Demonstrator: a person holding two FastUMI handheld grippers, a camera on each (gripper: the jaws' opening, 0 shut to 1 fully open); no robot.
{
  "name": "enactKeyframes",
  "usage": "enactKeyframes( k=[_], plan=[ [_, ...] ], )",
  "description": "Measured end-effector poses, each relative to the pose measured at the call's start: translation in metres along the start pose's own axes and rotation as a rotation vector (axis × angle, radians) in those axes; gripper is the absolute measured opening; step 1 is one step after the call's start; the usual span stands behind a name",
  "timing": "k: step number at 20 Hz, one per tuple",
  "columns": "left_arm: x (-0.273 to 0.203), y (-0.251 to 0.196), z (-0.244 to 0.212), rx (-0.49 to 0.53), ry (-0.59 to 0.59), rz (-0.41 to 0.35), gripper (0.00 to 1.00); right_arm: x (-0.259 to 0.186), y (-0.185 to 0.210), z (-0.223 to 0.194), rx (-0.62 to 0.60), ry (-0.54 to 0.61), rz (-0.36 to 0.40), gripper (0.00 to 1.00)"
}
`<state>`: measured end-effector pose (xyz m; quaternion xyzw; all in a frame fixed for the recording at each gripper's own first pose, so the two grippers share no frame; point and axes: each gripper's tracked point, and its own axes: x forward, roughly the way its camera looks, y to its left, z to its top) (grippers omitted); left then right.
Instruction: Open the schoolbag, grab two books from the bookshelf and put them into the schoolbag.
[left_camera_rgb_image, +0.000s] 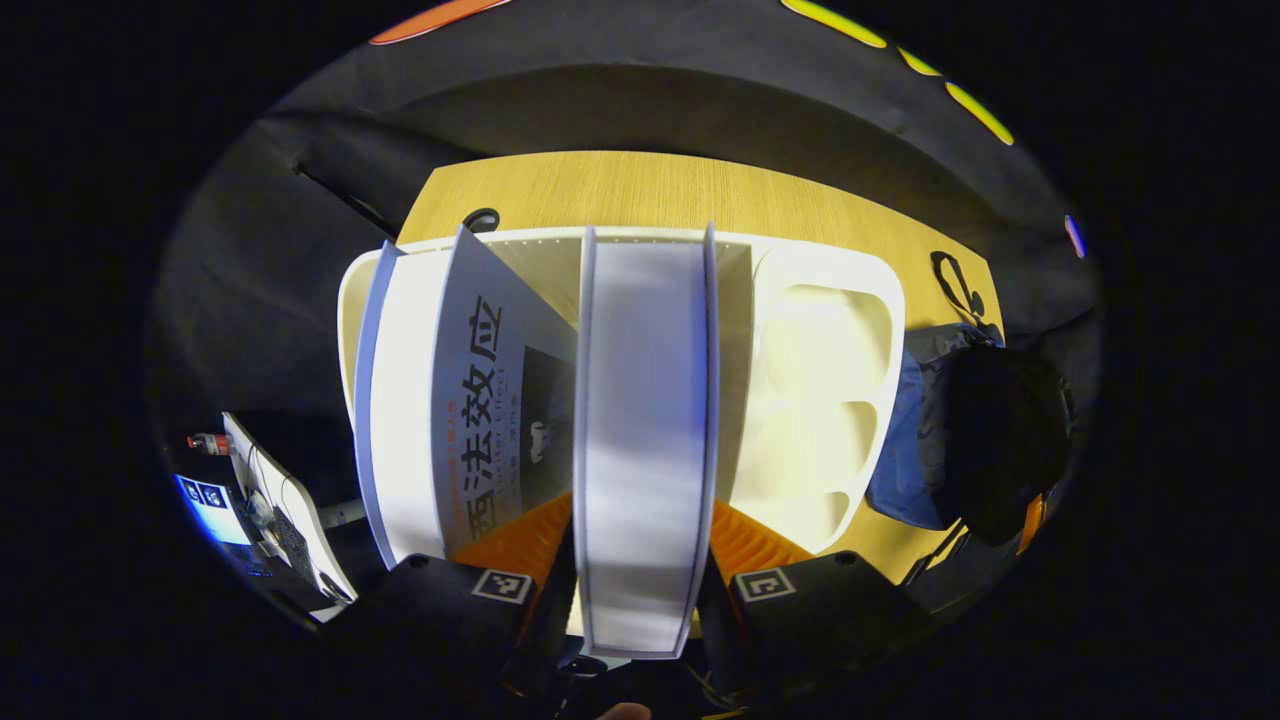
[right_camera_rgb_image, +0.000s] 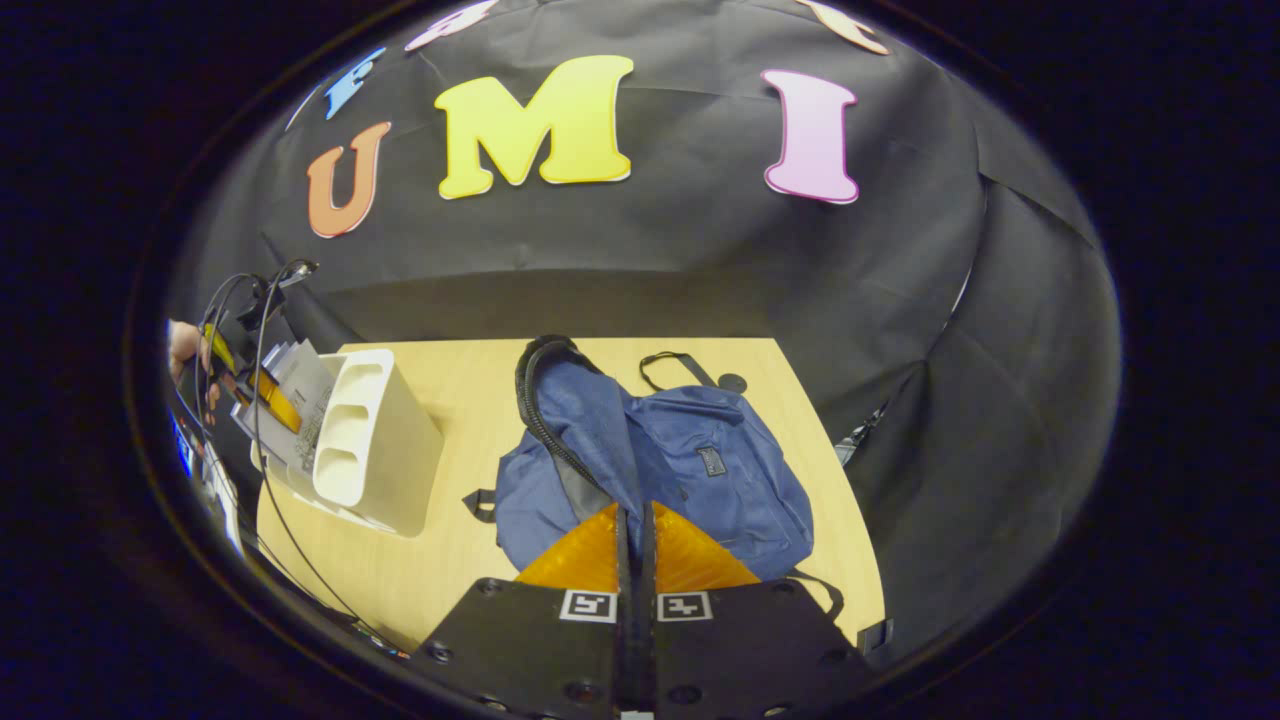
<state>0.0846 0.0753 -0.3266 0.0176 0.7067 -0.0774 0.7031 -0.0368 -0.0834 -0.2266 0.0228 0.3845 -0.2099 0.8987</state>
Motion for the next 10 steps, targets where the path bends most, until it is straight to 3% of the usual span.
enactKeyframes(
  k=[4, 5, 10],
  plan=[
    [0.0, -0.007, -0.005, 0.008, 0.026, -0.012, 0.44, 0.002, 0.004, -0.002, -0.02, 0.004, 0.01, 0.0],
    [0.0, -0.008, -0.007, 0.011, 0.031, -0.017, 0.53, 0.003, 0.006, -0.001, -0.027, 0.007, 0.015, 0.03],
    [-0.021, 0.005, -0.006, 0.067, 0.006, 0.019, 0.46, 0.006, 0.013, 0.0, -0.063, 0.009, 0.031, 0.0]
  ],
)
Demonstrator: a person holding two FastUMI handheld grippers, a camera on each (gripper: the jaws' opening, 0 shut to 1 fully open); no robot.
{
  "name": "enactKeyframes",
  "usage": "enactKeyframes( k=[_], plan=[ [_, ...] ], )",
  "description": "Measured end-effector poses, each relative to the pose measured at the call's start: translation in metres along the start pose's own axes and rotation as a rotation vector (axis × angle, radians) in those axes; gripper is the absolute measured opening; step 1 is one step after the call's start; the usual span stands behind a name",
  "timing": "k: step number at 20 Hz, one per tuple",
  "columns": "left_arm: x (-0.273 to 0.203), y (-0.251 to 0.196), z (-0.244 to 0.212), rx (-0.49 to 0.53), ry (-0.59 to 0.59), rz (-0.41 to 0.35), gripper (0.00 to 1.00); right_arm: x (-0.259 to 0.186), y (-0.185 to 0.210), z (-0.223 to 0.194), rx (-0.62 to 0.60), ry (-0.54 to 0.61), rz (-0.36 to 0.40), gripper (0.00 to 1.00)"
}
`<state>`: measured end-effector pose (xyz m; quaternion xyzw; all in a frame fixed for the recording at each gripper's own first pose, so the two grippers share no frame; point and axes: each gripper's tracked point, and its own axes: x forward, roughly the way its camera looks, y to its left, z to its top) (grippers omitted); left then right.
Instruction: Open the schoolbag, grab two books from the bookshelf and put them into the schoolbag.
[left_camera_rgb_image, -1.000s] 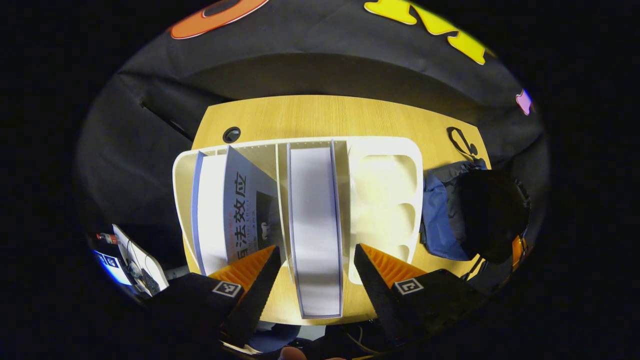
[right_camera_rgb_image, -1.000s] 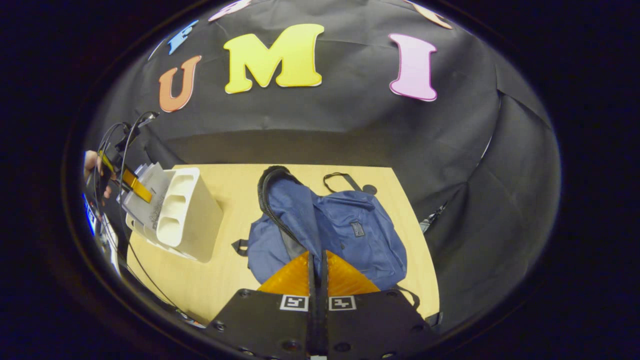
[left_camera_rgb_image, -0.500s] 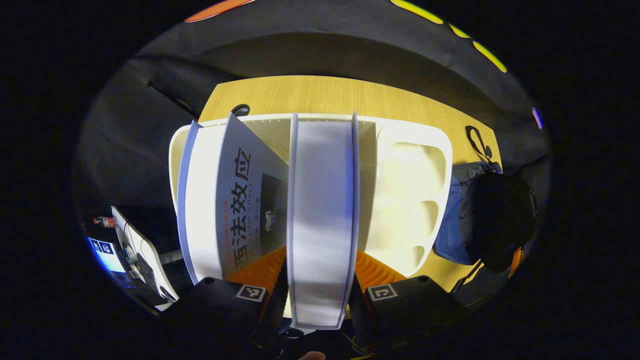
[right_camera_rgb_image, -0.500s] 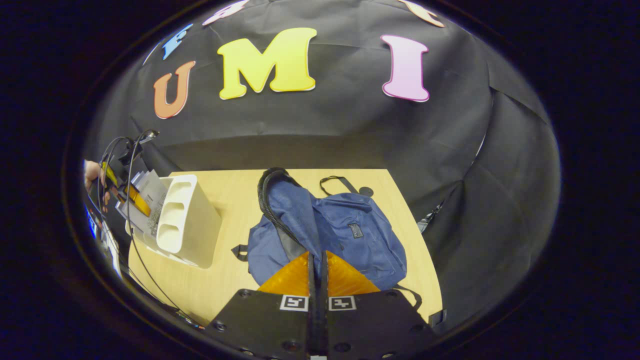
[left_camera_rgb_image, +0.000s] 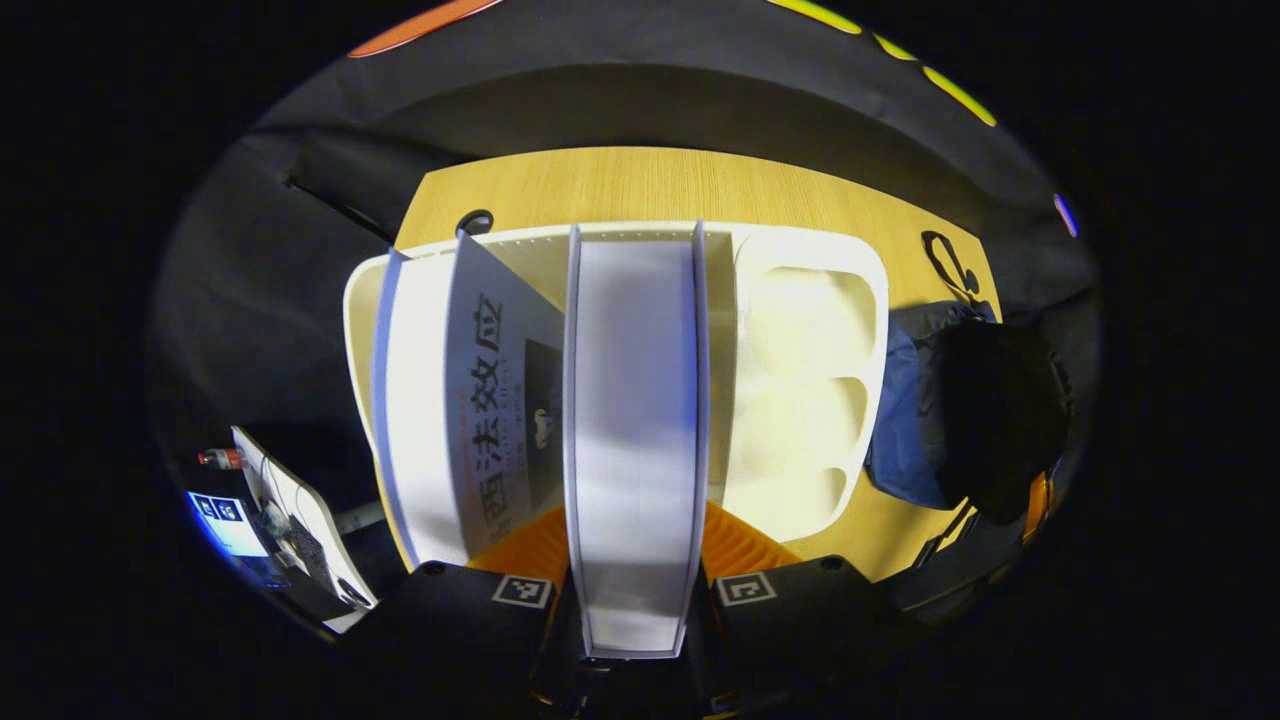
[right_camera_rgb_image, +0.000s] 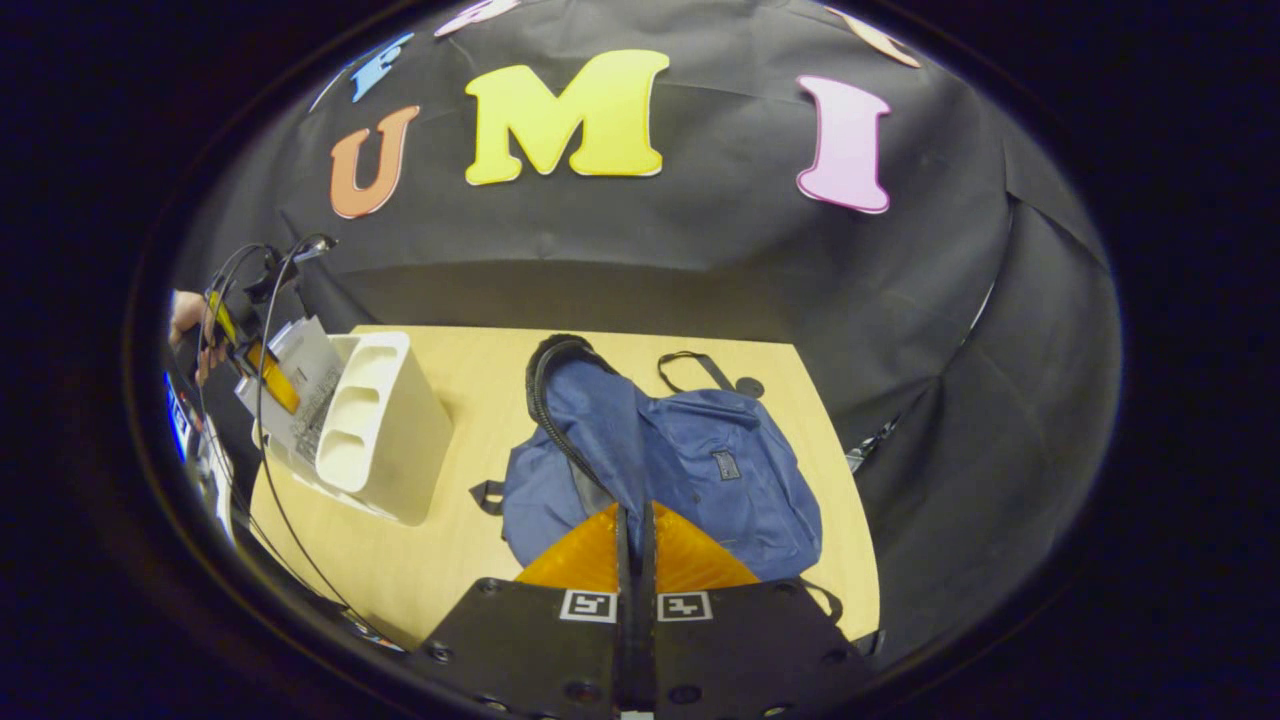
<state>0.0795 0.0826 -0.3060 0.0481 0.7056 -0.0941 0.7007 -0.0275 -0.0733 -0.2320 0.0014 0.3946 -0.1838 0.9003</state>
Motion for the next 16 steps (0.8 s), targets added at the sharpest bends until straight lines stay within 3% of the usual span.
enactKeyframes(
  k=[4, 6, 7, 10, 11, 12, 15, 16],
  plan=[
    [-0.029, 0.006, -0.017, -0.009, -0.017, -0.032, 0.43, 0.001, 0.0, 0.0, -0.004, -0.001, 0.004, 0.03],
    [-0.046, 0.008, -0.023, -0.015, -0.04, -0.052, 0.48, 0.002, 0.001, 0.002, -0.012, -0.004, 0.002, 0.03],
    [-0.056, 0.01, -0.025, -0.02, -0.058, -0.061, 0.43, 0.002, 0.001, 0.003, -0.019, -0.004, 0.002, 0.03],
    [-0.089, 0.018, -0.029, -0.029, -0.128, -0.092, 0.43, 0.002, 0.005, 0.002, -0.034, 0.001, 0.005, 0.0],
    [-0.101, 0.02, -0.032, -0.032, -0.151, -0.103, 0.43, 0.002, 0.006, 0.003, -0.038, 0.005, 0.005, 0.03],
    [-0.113, 0.022, -0.036, -0.036, -0.173, -0.113, 0.39, 0.001, 0.007, 0.004, -0.044, 0.008, 0.005, 0.0],
    [-0.144, 0.018, -0.047, -0.055, -0.237, -0.171, 0.48, -0.001, 0.004, 0.01, -0.05, 0.007, -0.003, 0.03],
    [-0.152, 0.015, -0.051, -0.067, -0.257, -0.196, 0.43, -0.002, 0.001, 0.011, -0.052, 0.008, -0.009, 0.03]
  ],
)
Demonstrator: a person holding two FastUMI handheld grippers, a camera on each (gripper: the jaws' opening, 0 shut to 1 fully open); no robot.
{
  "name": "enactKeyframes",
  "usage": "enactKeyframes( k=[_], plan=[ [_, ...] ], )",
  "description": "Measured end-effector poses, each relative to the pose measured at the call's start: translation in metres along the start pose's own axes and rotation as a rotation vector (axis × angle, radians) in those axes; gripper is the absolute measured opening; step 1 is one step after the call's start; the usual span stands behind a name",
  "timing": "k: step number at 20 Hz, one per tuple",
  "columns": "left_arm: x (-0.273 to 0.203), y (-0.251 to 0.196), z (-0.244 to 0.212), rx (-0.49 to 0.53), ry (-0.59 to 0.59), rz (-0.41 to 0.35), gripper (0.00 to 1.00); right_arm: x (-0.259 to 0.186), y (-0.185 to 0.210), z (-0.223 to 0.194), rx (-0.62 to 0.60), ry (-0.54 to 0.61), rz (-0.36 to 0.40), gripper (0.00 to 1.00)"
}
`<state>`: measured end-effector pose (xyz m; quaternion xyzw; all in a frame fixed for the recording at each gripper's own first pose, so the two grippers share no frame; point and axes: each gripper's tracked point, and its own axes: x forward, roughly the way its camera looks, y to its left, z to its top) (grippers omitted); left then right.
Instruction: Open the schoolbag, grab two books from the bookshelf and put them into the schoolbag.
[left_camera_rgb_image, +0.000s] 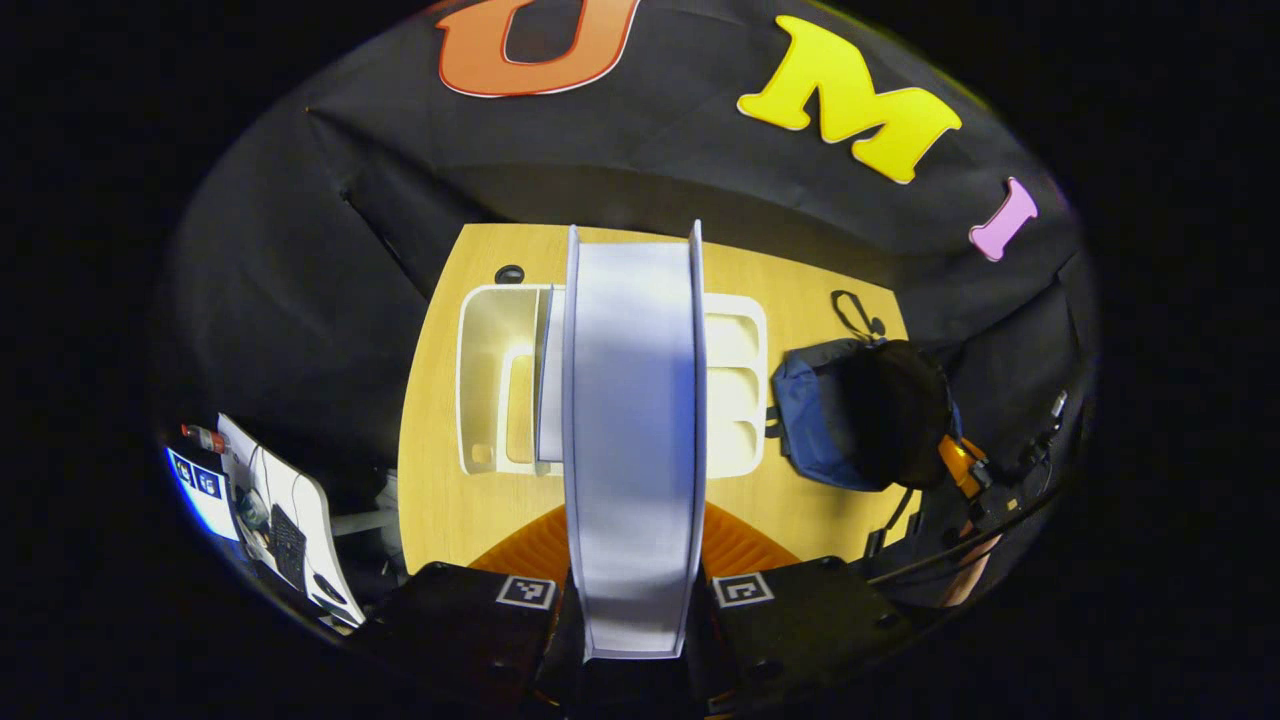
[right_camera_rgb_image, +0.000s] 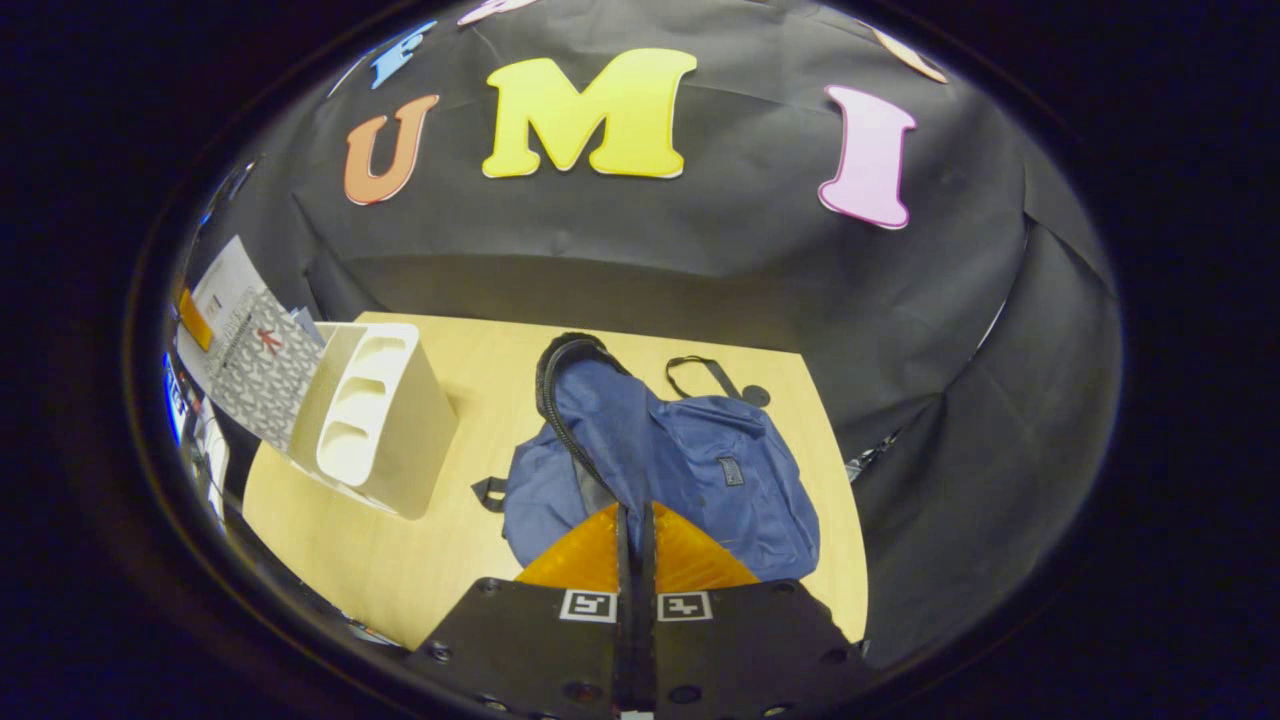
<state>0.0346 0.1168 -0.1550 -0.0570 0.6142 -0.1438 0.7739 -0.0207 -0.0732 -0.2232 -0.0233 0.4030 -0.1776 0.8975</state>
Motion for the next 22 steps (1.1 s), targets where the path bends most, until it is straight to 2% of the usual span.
enactKeyframes(
  k=[6, 7, 8, 11, 13, 14, 18, 22],
  plan=[
    [-0.042, -0.034, 0.001, -0.105, -0.108, -0.192, 0.42, -0.008, -0.011, 0.004, -0.016, 0.005, -0.027, 0.0],
    [-0.045, -0.041, -0.001, -0.111, -0.122, -0.223, 0.47, -0.011, -0.012, 0.005, -0.01, 0.005, -0.029, 0.0],
    [-0.045, -0.051, -0.003, -0.111, -0.131, -0.254, 0.42, -0.013, -0.015, 0.006, -0.007, 0.003, -0.035, 0.0],
    [-0.043, -0.092, -0.006, -0.131, -0.12, -0.386, 0.42, -0.018, -0.022, 0.008, -0.001, 0.002, -0.053, 0.0],
    [-0.036, -0.124, -0.009, -0.126, -0.104, -0.463, 0.42, -0.021, -0.026, 0.009, 0.002, -0.001, -0.062, 0.03],
    [-0.033, -0.14, -0.009, -0.118, -0.106, -0.494, 0.43, -0.021, -0.027, 0.009, 0.004, -0.005, -0.064, 0.0],
    [-0.007, -0.199, -0.009, -0.12, -0.092, -0.629, 0.42, -0.02, -0.031, 0.009, 0.025, -0.006, -0.062, 0.0],
    [0.042, -0.233, -0.02, -0.134, -0.057, -0.65, 0.43, -0.021, -0.039, 0.013, 0.058, -0.017, -0.065, 0.0]
  ],
)
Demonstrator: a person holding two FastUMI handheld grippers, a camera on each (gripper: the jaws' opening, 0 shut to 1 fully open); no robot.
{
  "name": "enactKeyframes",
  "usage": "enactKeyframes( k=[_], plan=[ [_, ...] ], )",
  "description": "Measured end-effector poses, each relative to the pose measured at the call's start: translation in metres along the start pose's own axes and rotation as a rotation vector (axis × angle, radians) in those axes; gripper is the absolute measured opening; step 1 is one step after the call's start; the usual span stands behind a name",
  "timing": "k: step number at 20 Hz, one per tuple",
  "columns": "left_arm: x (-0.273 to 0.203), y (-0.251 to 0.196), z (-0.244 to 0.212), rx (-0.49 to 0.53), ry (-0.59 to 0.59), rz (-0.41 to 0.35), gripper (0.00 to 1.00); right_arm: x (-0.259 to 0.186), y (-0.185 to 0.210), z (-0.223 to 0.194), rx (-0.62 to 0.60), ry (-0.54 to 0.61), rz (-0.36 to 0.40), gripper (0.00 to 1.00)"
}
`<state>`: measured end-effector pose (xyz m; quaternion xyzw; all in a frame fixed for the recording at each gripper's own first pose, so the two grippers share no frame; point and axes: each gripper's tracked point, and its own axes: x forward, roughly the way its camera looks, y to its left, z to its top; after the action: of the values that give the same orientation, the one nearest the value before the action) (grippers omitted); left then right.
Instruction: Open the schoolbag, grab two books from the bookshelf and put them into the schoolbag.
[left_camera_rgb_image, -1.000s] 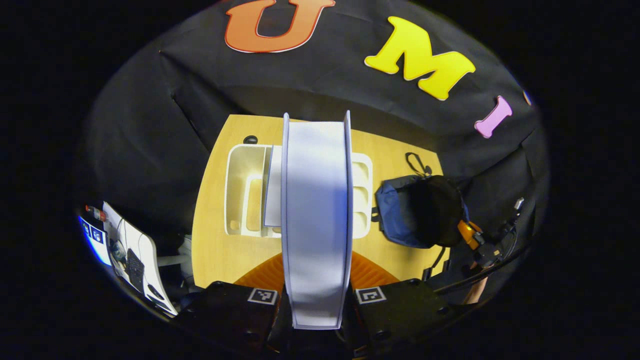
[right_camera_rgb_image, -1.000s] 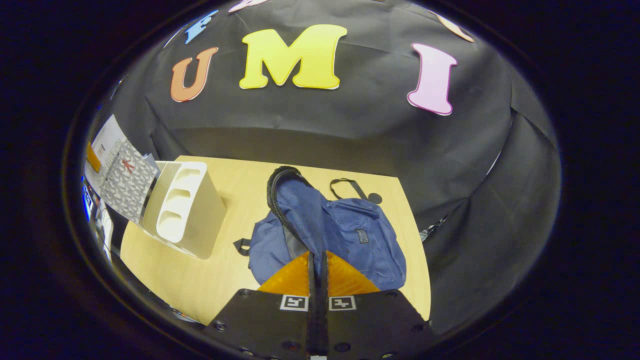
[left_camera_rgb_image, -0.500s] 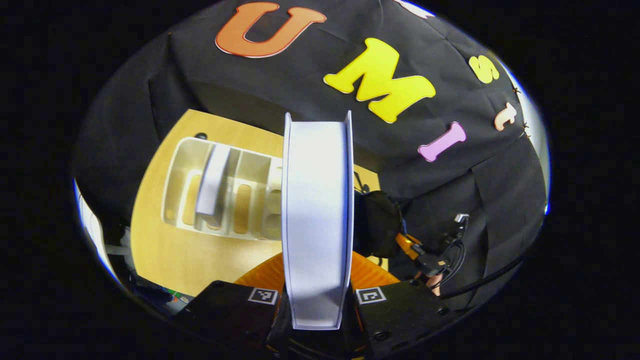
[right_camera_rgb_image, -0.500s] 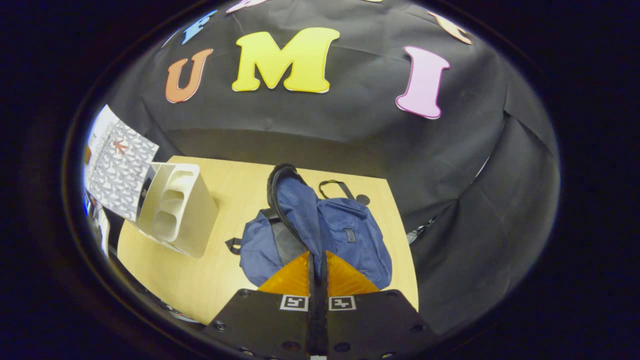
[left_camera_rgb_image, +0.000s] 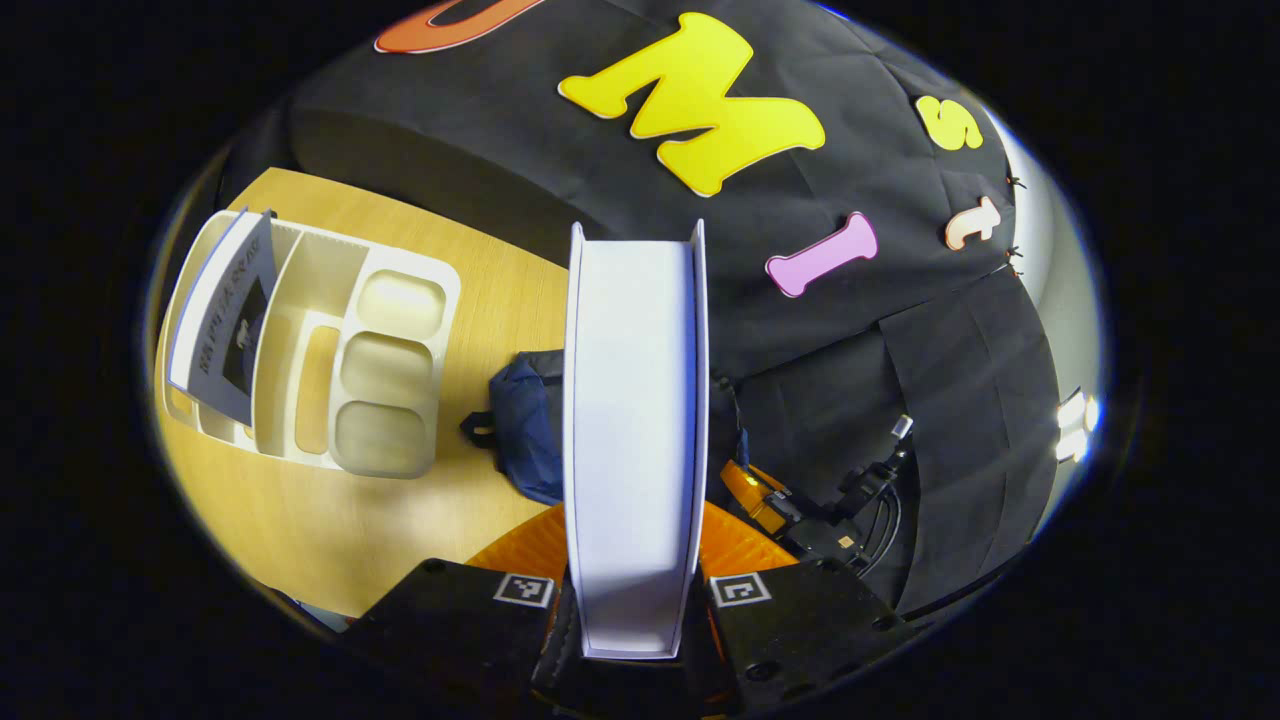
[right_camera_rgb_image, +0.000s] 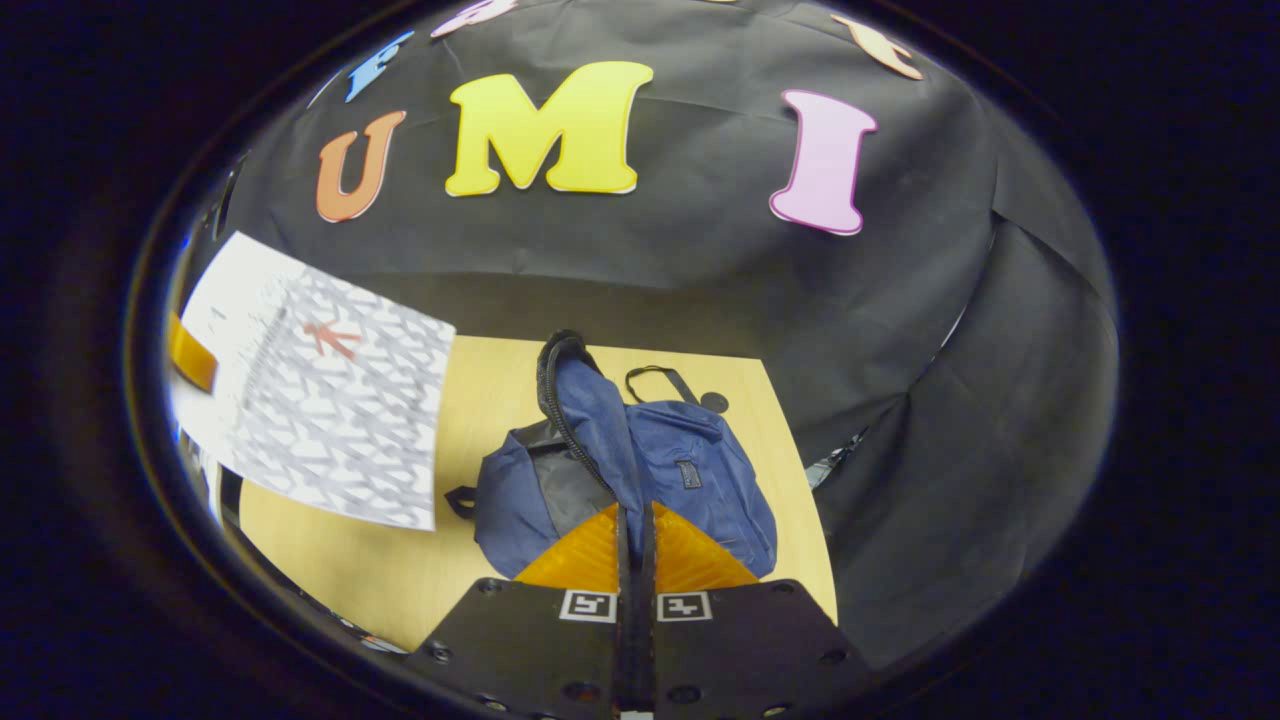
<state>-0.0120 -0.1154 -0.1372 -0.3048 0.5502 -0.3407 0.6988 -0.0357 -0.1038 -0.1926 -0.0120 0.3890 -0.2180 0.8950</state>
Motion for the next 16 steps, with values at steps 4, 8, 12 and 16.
enactKeyframes(
  k=[4, 8, 12, 16],
  plan=[
    [0.053, 0.012, -0.02, -0.09, 0.018, -0.022, 0.42, 0.003, -0.009, 0.003, 0.03, -0.008, -0.008, 0.0],
    [0.107, 0.032, -0.04, -0.122, 0.044, -0.02, 0.43, 0.003, -0.012, 0.01, 0.032, -0.01, 0.005, 0.0],
    [0.154, 0.049, -0.059, -0.195, 0.087, -0.047, 0.42, 0.001, -0.01, 0.015, 0.026, -0.012, 0.023, 0.0],
    [0.198, 0.05, -0.07, -0.241, 0.102, -0.09, 0.42, -0.001, -0.01, 0.016, 0.012, -0.01, 0.032, 0.0]
  ],
)
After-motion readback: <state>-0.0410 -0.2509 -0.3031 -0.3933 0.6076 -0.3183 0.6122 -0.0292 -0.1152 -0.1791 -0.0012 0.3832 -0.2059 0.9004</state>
